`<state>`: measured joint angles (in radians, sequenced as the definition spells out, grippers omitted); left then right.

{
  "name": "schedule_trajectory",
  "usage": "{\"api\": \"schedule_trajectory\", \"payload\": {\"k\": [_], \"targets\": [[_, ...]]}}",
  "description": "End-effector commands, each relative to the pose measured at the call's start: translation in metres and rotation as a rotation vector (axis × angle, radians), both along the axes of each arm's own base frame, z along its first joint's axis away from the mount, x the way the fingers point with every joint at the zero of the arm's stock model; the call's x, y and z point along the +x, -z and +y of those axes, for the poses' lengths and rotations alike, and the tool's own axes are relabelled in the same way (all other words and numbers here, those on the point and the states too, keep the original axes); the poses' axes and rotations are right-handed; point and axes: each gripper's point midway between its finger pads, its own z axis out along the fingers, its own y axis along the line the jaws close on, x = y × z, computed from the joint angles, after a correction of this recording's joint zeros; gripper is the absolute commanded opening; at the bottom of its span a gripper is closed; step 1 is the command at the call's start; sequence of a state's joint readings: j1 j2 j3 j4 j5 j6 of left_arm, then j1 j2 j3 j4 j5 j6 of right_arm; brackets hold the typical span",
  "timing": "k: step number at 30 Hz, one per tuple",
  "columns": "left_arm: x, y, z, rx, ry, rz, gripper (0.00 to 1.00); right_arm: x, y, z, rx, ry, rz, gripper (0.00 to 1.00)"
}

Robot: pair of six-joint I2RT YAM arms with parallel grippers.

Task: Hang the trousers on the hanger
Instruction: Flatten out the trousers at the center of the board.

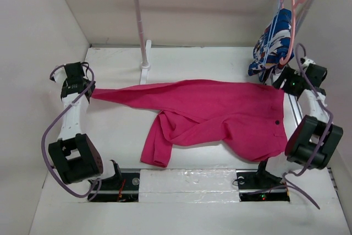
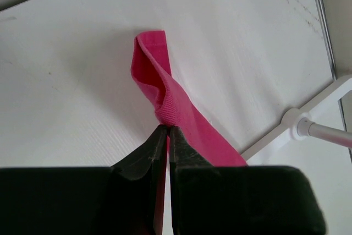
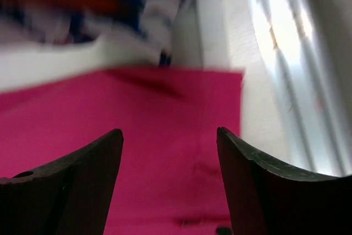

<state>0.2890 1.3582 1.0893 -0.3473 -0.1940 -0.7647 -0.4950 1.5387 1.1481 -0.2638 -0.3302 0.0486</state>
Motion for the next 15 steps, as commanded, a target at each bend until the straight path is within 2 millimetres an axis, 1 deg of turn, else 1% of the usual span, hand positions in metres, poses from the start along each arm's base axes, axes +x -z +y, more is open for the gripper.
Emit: {"api": "schedule_trajectory", "payload": {"k": [1,2,3,4,5,6,7,8,9,10,12,13,14,15], "targets": [[-0.006,-0.044,-0.004,0.021,0.005,-0.106,0.0,-0.032,-0.002,0.043,-0.036,-0.113,0.005,0.74],[-0.009,-0.053,-0.006,0.021,0.008,-0.128,0.0,-0.044,0.01,0.06,-0.021,-0.145,0.025,0.73],[-0.012,-0.057,-0.007,0.017,0.008,-0.132,0.0,-0.048,-0.004,0.086,-0.046,-0.213,-0.017,0.73],[-0.016,-0.067,-0.008,0.016,0.001,-0.133,0.0,-0.054,-0.006,0.102,-0.054,-0.255,-0.025,0.73],[-0.018,-0.076,-0.014,0.019,0.016,-0.138,0.0,-0.062,-0.002,0.112,-0.072,-0.276,-0.009,0.73],[-0.025,-0.086,-0.015,0.046,0.003,-0.142,0.0,-0.067,-0.004,0.123,-0.093,-0.313,-0.012,0.73],[-0.031,-0.093,-0.029,0.052,0.029,-0.127,0.0,-0.075,-0.013,0.141,-0.106,-0.364,-0.039,0.73],[-0.042,-0.1,-0.038,0.054,0.033,-0.133,0.0,-0.086,-0.018,0.152,-0.122,-0.394,-0.049,0.73],[-0.046,-0.107,-0.039,0.051,0.029,-0.16,0.0,-0.087,-0.014,0.151,-0.124,-0.391,-0.039,0.72],[-0.054,-0.102,-0.041,0.04,0.028,-0.141,0.0,-0.091,-0.021,0.16,-0.13,-0.418,-0.071,0.73],[-0.063,-0.103,-0.045,0.021,0.02,-0.156,0.0,-0.094,-0.026,0.17,-0.126,-0.454,-0.087,0.73],[-0.066,-0.1,-0.045,0.02,0.017,-0.146,0.0,-0.095,-0.027,0.173,-0.129,-0.469,-0.084,0.73],[-0.066,-0.099,-0.043,0.023,0.009,-0.147,0.0,-0.093,-0.025,0.182,-0.132,-0.511,-0.081,0.73],[-0.063,-0.1,-0.038,0.045,-0.013,-0.148,0.0,-0.091,-0.025,0.188,-0.136,-0.537,-0.079,0.73]]}}
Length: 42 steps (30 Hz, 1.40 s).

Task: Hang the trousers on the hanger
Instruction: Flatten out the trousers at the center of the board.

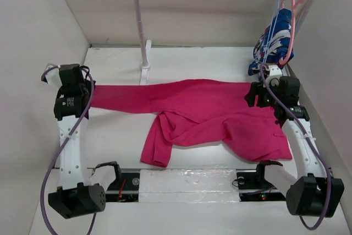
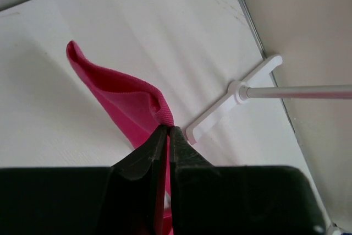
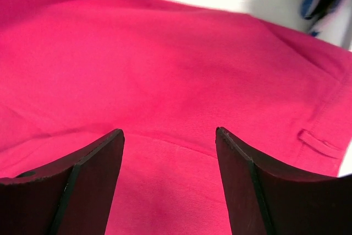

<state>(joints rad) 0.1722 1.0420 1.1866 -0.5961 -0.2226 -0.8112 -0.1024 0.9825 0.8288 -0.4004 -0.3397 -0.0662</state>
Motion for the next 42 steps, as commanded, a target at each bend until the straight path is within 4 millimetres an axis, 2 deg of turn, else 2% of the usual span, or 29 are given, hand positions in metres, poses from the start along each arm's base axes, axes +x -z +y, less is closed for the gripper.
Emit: {"api": "schedule_trajectory", "payload": {"k": [1,3,4,6,7,8,9,10,11,12,13,16,17,18,19,20,21,22,23,24,25,27,28,30,31,34,37,40,42], "targets": [[0.009,-0.006,0.022,0.033,-0.092,-0.03,0.0,0.006,0.011,0.025,-0.042,-0.119,0.047,0.73],[0.024,0.005,0.03,0.007,-0.094,-0.017,0.0,0.012,0.013,0.039,-0.054,-0.176,0.059,0.73],[0.044,-0.007,0.035,0.013,-0.095,-0.079,0.0,0.015,0.008,0.047,-0.058,-0.208,0.053,0.73],[0.083,0.02,0.045,0.0,-0.103,-0.014,0.0,0.013,0.01,0.073,-0.067,-0.296,0.075,0.73],[0.104,0.004,0.05,0.01,-0.103,-0.036,0.0,0.012,0.005,0.083,-0.071,-0.326,0.064,0.73],[0.13,0.044,0.057,-0.003,-0.1,0.069,0.0,0.012,-0.001,0.091,-0.084,-0.34,0.049,0.73],[0.147,0.055,0.054,-0.019,-0.058,0.098,0.0,0.003,-0.007,0.112,-0.091,-0.396,0.033,0.73],[0.168,0.035,0.057,0.005,-0.014,0.09,0.01,-0.004,-0.009,0.122,-0.094,-0.421,0.035,0.73],[0.187,0.076,0.054,-0.017,0.008,0.203,0.04,-0.009,-0.013,0.132,-0.104,-0.438,0.026,0.73],[0.192,0.077,0.057,0.005,-0.004,0.239,0.07,-0.018,-0.013,0.142,-0.1,-0.457,0.039,0.74],[0.201,0.056,0.051,0.062,0.038,0.233,0.31,-0.034,-0.017,0.165,-0.101,-0.525,0.026,0.74],[0.199,0.054,0.051,0.089,0.066,0.23,0.82,-0.071,-0.016,0.204,-0.108,-0.634,0.037,0.74],[0.188,0.032,0.047,0.102,0.077,0.182,0.84,-0.078,-0.015,0.21,-0.115,-0.635,0.041,0.73],[0.182,0.026,0.037,0.098,0.11,0.162,0.84,-0.085,-0.013,0.216,-0.122,-0.659,0.044,0.71],[0.165,0.047,0.03,0.076,0.129,0.195,0.75,-0.092,-0.013,0.222,-0.127,-0.68,0.045,0.68],[0.144,0.022,0.009,0.082,0.175,0.135,0.63,-0.1,-0.01,0.227,-0.141,-0.701,0.044,0.44],[0.137,0.017,-0.017,0.074,0.265,0.082,0.53,-0.102,-0.011,0.232,-0.137,-0.714,0.029,0.23],[0.107,0.058,-0.041,0.054,0.328,0.167,0.23,-0.103,-0.002,0.23,-0.148,-0.718,0.04,0.06],[0.081,0.044,-0.092,0.065,0.45,0.118,0.09,-0.107,-0.001,0.234,-0.127,-0.747,0.042,0.0],[0.062,0.053,-0.122,0.038,0.524,0.126,0.01,-0.108,-0.001,0.238,-0.111,-0.761,0.032,0.0],[0.027,0.092,-0.144,0.002,0.573,0.231,0.0,-0.11,0.002,0.238,-0.116,-0.775,0.038,0.0],[-0.026,0.107,-0.201,-0.041,0.731,0.269,0.0,-0.103,0.008,0.226,-0.154,-0.74,0.061,0.0],[-0.057,0.135,-0.21,-0.099,0.718,0.357,0.0,-0.099,0.008,0.221,-0.166,-0.722,0.066,0.0],[-0.092,0.137,-0.231,-0.157,0.769,0.367,0.01,-0.096,0.008,0.205,-0.178,-0.687,0.078,0.02],[-0.119,0.147,-0.248,-0.201,0.815,0.416,0.25,-0.086,0.007,0.191,-0.175,-0.639,0.082,0.08],[-0.176,0.155,-0.273,-0.269,0.899,0.53,0.55,-0.076,0.006,0.158,-0.157,-0.556,0.084,0.41],[-0.218,0.169,-0.278,-0.207,0.95,0.642,0.71,-0.075,0.001,0.14,-0.115,-0.554,0.062,0.49],[-0.239,0.197,-0.259,-0.087,0.866,0.789,0.7,-0.079,-0.003,0.138,-0.086,-0.58,0.048,0.51],[-0.236,0.197,-0.256,-0.054,0.819,0.772,0.69,-0.082,-0.004,0.138,-0.089,-0.598,0.046,0.51]]}}
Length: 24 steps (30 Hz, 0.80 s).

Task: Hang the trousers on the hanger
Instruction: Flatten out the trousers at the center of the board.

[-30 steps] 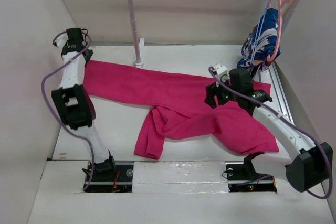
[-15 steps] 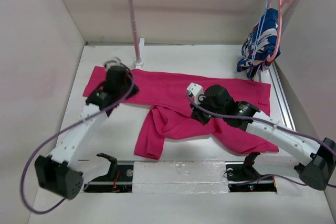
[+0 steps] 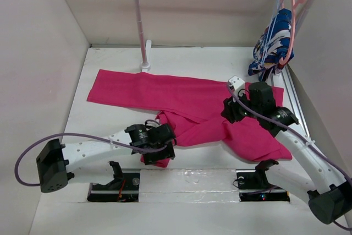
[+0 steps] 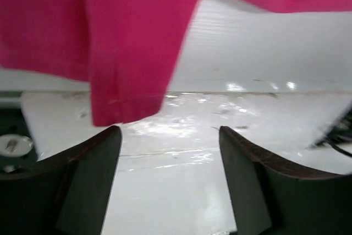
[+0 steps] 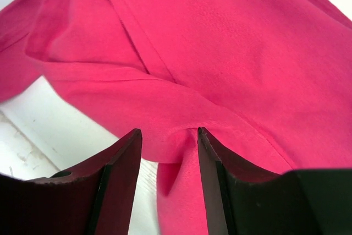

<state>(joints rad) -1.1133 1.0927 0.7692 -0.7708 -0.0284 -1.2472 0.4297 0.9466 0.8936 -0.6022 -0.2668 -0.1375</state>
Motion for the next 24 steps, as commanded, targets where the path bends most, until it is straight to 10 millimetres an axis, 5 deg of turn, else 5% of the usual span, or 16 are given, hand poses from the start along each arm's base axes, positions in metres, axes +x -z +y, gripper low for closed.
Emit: {"api": "schedule_trajectory", "payload": {"k": [1,4,10,17,19,21,24], "targets": [[0.0,0.0,0.031,0.174,-0.169,-0.011,0.65,-0.011,-0.006,0.008,0.028,-0.091,-0.007,0.51],[0.009,-0.013,0.043,0.212,-0.25,-0.077,0.6,-0.015,-0.003,0.005,0.018,-0.094,-0.001,0.51],[-0.003,0.008,0.051,0.237,-0.238,-0.025,0.6,-0.021,-0.003,0.003,0.026,-0.093,-0.011,0.51],[0.03,0.024,0.052,0.306,-0.258,-0.117,0.6,-0.022,-0.011,0.008,0.058,-0.118,-0.022,0.51],[0.048,0.02,0.054,0.334,-0.276,-0.188,0.4,-0.022,-0.008,0.007,0.057,-0.116,-0.018,0.51],[0.065,0.008,0.047,0.322,-0.267,-0.227,0.0,-0.025,0.0,0.004,0.042,-0.102,0.003,0.51],[0.083,-0.032,0.072,0.451,-0.307,-0.318,0.0,-0.025,0.015,-0.012,-0.012,-0.046,0.031,0.51]]}}
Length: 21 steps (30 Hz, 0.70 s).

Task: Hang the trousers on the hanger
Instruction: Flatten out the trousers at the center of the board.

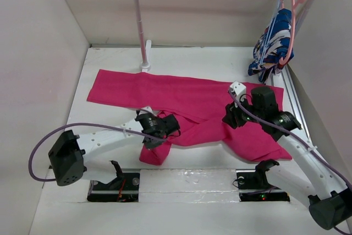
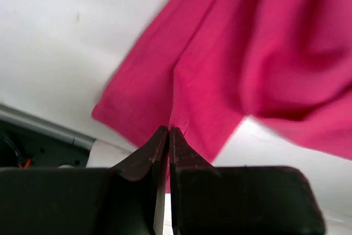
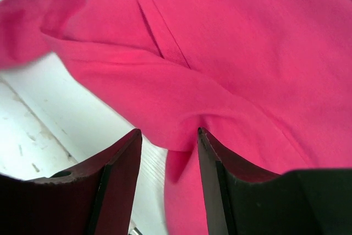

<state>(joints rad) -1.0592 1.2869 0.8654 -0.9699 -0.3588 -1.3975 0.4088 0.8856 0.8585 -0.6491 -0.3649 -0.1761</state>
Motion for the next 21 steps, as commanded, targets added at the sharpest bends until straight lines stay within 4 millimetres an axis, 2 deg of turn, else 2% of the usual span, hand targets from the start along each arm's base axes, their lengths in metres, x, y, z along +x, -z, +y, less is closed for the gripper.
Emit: {"api": "schedule_trajectory", "payload": {"k": [1,3,4,5,6,8,9,11,12,13,15,16,20,21], "targets": [[0.044,-0.067,0.023,0.11,0.007,-0.23,0.0,-0.001,0.017,-0.019,-0.055,0.063,0.017,0.51],[0.062,-0.1,0.035,0.064,-0.011,-0.291,0.0,-0.003,0.028,-0.028,-0.059,0.096,0.047,0.51],[0.064,-0.119,0.045,-0.001,-0.046,-0.338,0.0,-0.006,0.033,-0.024,-0.042,0.085,0.061,0.51],[0.068,-0.132,0.055,-0.035,-0.083,-0.366,0.0,-0.006,0.03,-0.025,-0.037,0.092,0.048,0.51],[0.077,-0.152,0.074,-0.052,-0.143,-0.409,0.0,-0.005,0.029,-0.027,-0.046,0.107,0.047,0.51],[0.079,-0.186,0.099,-0.096,-0.211,-0.509,0.0,-0.005,0.032,-0.031,-0.061,0.124,0.05,0.51],[0.085,-0.215,0.12,-0.1,-0.275,-0.577,0.0,-0.004,0.033,-0.033,-0.059,0.133,0.053,0.51],[0.088,-0.25,0.145,-0.064,-0.336,-0.678,0.0,-0.004,0.035,-0.032,-0.045,0.134,0.071,0.51],[0.089,-0.279,0.159,-0.058,-0.381,-0.745,0.0,-0.003,0.038,-0.032,-0.038,0.137,0.083,0.51],[0.092,-0.29,0.17,0.011,-0.392,-0.774,0.0,-0.005,0.04,-0.028,-0.023,0.117,0.099,0.51],[0.093,-0.319,0.18,0.04,-0.422,-0.844,0.0,-0.005,0.047,-0.028,-0.017,0.117,0.119,0.51],[0.095,-0.325,0.19,0.112,-0.452,-0.86,0.0,-0.005,0.049,-0.029,-0.011,0.119,0.13,0.51],[0.094,-0.335,0.212,0.238,-0.541,-0.919,0.0,-0.002,0.057,-0.031,0.001,0.136,0.149,0.51],[0.101,-0.314,0.207,0.242,-0.526,-0.888,0.0,-0.002,0.057,-0.031,0.003,0.133,0.146,0.51]]}}
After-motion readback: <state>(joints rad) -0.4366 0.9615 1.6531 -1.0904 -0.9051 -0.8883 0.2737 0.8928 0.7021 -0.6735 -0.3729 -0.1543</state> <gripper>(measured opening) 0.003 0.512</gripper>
